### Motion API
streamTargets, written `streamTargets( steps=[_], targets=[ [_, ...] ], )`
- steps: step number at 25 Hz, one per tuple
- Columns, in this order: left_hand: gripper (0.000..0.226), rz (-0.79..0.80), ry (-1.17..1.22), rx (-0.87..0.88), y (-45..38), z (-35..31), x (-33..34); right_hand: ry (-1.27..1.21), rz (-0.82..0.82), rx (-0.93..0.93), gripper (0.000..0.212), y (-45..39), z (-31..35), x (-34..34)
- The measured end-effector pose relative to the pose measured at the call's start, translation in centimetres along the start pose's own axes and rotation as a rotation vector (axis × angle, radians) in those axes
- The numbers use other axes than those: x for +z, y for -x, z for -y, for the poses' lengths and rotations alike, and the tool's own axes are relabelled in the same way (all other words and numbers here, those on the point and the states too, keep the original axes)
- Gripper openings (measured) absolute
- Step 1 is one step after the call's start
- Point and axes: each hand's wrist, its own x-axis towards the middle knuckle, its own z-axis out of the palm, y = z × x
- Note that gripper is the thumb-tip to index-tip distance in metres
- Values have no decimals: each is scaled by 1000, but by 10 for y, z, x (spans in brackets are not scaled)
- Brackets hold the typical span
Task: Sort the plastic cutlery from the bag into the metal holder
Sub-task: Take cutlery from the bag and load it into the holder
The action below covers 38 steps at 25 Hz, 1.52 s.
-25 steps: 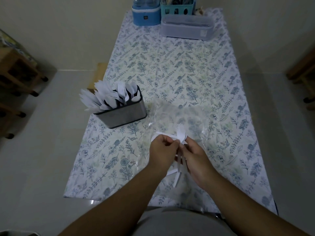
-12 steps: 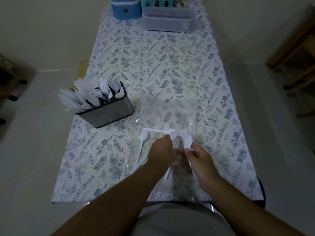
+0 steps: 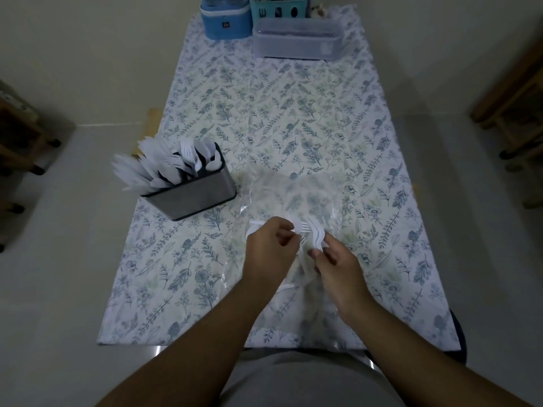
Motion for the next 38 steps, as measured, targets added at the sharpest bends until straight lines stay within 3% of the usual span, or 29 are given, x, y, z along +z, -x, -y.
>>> streamTargets(
  steps=[3,6,13,18,24,27,30,34,38],
  targets=[
    [11,21,85,-22,0,-10,2,-6,57,-52,43,-4,7,9],
    [5,68,130,-58,3,-10,3,-125,98,23,48,-6,7,9],
    [12,169,-244,-174,7,19,28,-8,21,144,37,4,-19,-8],
    [21,179,-323,-217,3,16,43,-20,-39,132,27,6,-24,-20],
    [20,154,-129,-267,15,19,27,-93,-54,137,25,-1,-28,-19],
    [26,215,-7,-325,26,22,11,-115,-39,158,26,-5,-27,-11],
    [39,274,-51,-207,36,29,5,-147,26,190,23,-8,-30,5],
    [18,322,-216,20,38,32,2,-211,110,233,44,-10,-33,14],
    [17,195,-314,95,22,44,-4,-207,94,222,32,-9,-36,7]
  ],
)
